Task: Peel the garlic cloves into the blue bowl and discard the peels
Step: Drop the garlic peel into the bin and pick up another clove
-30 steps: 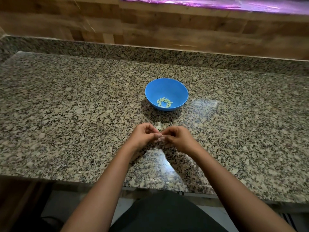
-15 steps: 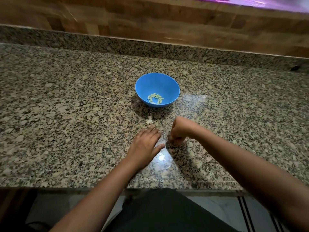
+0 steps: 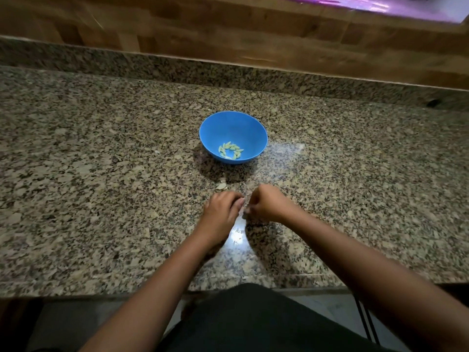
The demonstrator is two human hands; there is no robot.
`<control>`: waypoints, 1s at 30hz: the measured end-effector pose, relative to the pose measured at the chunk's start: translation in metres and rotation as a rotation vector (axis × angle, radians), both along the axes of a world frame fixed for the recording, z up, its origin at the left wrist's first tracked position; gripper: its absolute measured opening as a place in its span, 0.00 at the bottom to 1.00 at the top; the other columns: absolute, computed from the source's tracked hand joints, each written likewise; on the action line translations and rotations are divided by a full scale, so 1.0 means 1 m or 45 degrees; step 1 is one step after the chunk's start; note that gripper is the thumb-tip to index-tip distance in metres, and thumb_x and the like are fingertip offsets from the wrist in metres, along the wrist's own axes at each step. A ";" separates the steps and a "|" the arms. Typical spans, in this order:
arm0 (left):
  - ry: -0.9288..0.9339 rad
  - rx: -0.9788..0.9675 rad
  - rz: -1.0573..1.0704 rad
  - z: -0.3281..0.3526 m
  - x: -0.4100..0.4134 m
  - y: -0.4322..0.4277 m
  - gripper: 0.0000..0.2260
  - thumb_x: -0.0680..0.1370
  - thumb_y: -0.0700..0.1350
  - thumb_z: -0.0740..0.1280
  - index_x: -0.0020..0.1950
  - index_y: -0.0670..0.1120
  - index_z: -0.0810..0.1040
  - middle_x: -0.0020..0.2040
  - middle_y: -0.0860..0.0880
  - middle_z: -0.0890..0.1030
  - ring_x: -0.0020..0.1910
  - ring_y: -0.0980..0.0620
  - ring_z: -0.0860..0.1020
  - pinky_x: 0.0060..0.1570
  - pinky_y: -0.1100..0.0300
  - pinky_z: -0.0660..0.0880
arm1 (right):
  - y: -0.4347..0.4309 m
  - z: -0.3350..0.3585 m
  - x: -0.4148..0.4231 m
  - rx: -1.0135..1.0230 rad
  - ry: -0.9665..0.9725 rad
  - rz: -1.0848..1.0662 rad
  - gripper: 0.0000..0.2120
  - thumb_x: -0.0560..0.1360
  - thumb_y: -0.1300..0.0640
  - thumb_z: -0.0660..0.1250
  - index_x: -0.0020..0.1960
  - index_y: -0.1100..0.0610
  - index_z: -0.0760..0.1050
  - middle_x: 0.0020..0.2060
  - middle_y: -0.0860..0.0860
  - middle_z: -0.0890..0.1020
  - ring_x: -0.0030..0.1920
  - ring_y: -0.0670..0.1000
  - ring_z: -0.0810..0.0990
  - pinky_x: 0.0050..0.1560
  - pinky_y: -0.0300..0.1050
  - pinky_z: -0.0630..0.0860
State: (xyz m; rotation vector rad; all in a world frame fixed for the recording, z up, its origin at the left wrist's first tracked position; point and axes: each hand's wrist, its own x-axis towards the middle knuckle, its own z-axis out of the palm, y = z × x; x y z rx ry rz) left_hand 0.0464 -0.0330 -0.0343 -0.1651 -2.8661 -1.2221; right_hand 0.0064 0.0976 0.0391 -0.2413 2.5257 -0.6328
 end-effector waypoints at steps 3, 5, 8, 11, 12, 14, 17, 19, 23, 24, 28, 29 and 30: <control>-0.224 0.309 -0.084 0.012 -0.007 0.000 0.10 0.82 0.48 0.55 0.46 0.48 0.73 0.45 0.48 0.76 0.47 0.49 0.74 0.47 0.54 0.69 | 0.012 -0.001 0.003 -0.563 -0.262 -0.353 0.06 0.73 0.62 0.69 0.39 0.63 0.77 0.31 0.53 0.78 0.30 0.48 0.75 0.31 0.40 0.72; -0.351 0.540 -0.094 0.020 -0.009 0.000 0.12 0.82 0.50 0.53 0.44 0.49 0.71 0.40 0.49 0.75 0.40 0.52 0.73 0.42 0.55 0.70 | 0.016 0.003 0.006 -0.750 -0.329 -0.371 0.06 0.73 0.62 0.68 0.40 0.66 0.77 0.31 0.55 0.79 0.28 0.47 0.75 0.29 0.39 0.72; -0.400 0.691 -0.149 0.023 -0.009 -0.001 0.11 0.82 0.47 0.54 0.43 0.47 0.70 0.34 0.47 0.73 0.30 0.54 0.72 0.31 0.59 0.70 | 0.020 0.008 0.010 -0.952 -0.463 -0.358 0.06 0.75 0.66 0.65 0.42 0.69 0.75 0.31 0.58 0.77 0.26 0.46 0.75 0.28 0.34 0.73; -0.431 0.771 -0.087 0.024 -0.008 0.001 0.11 0.82 0.46 0.56 0.43 0.43 0.71 0.30 0.47 0.71 0.23 0.55 0.70 0.25 0.62 0.68 | 0.017 0.011 0.016 -0.925 -0.390 -0.414 0.06 0.75 0.66 0.65 0.40 0.65 0.75 0.31 0.56 0.77 0.28 0.47 0.75 0.30 0.36 0.74; -0.480 0.869 -0.042 0.025 -0.008 0.003 0.11 0.82 0.45 0.56 0.43 0.42 0.71 0.27 0.49 0.69 0.21 0.56 0.68 0.23 0.63 0.67 | 0.013 0.010 0.019 -0.829 -0.273 -0.427 0.06 0.75 0.65 0.66 0.39 0.63 0.75 0.32 0.56 0.77 0.28 0.47 0.75 0.31 0.39 0.75; -0.660 1.194 0.056 0.029 -0.007 0.007 0.11 0.82 0.45 0.56 0.44 0.42 0.69 0.24 0.52 0.66 0.18 0.58 0.63 0.20 0.66 0.64 | 0.004 0.009 0.026 -0.478 0.129 -0.312 0.05 0.76 0.64 0.65 0.41 0.62 0.76 0.35 0.55 0.79 0.34 0.51 0.77 0.38 0.47 0.78; -0.710 1.260 0.097 0.035 -0.007 0.009 0.11 0.83 0.44 0.55 0.42 0.43 0.70 0.24 0.53 0.64 0.18 0.59 0.62 0.19 0.66 0.63 | -0.003 0.006 0.036 -0.192 0.538 -0.039 0.04 0.75 0.66 0.62 0.43 0.64 0.75 0.39 0.56 0.78 0.40 0.52 0.77 0.42 0.49 0.77; -0.507 1.029 0.068 0.035 -0.004 0.008 0.11 0.82 0.43 0.56 0.42 0.43 0.70 0.28 0.50 0.67 0.20 0.59 0.66 0.20 0.66 0.67 | -0.003 0.006 0.034 -0.450 0.312 -0.281 0.06 0.76 0.65 0.64 0.41 0.63 0.75 0.35 0.54 0.78 0.34 0.50 0.76 0.33 0.43 0.75; -0.202 0.688 0.049 0.032 -0.004 0.005 0.12 0.81 0.42 0.59 0.37 0.46 0.69 0.32 0.50 0.70 0.27 0.58 0.69 0.29 0.62 0.68 | -0.004 0.011 0.028 -1.107 -0.422 -0.804 0.11 0.77 0.68 0.61 0.36 0.64 0.73 0.28 0.55 0.74 0.27 0.48 0.71 0.24 0.36 0.71; -0.196 0.640 0.062 0.033 -0.005 0.005 0.12 0.81 0.43 0.59 0.37 0.46 0.69 0.31 0.50 0.70 0.28 0.56 0.68 0.31 0.59 0.67 | -0.005 0.010 0.028 -1.080 -0.397 -0.806 0.10 0.77 0.68 0.61 0.37 0.63 0.73 0.29 0.55 0.74 0.27 0.48 0.71 0.26 0.37 0.72; -0.680 1.000 0.163 0.046 -0.008 0.011 0.13 0.82 0.44 0.56 0.39 0.43 0.71 0.25 0.52 0.68 0.23 0.57 0.65 0.21 0.64 0.64 | -0.005 -0.002 0.038 -0.294 0.456 -0.261 0.06 0.75 0.67 0.62 0.41 0.60 0.72 0.35 0.50 0.74 0.37 0.49 0.73 0.40 0.44 0.75; -0.822 1.093 0.162 0.050 -0.007 0.011 0.13 0.82 0.44 0.56 0.41 0.42 0.71 0.24 0.54 0.68 0.21 0.57 0.64 0.20 0.66 0.63 | -0.006 -0.005 0.042 -0.209 0.575 -0.128 0.06 0.74 0.69 0.61 0.41 0.60 0.70 0.37 0.49 0.73 0.40 0.49 0.73 0.42 0.43 0.75; -0.856 1.099 0.149 0.049 -0.006 0.010 0.12 0.82 0.45 0.56 0.42 0.42 0.71 0.24 0.54 0.69 0.21 0.58 0.64 0.20 0.67 0.63 | -0.006 -0.009 0.044 -0.189 0.591 -0.077 0.06 0.74 0.69 0.61 0.41 0.60 0.70 0.38 0.49 0.73 0.40 0.49 0.72 0.43 0.43 0.75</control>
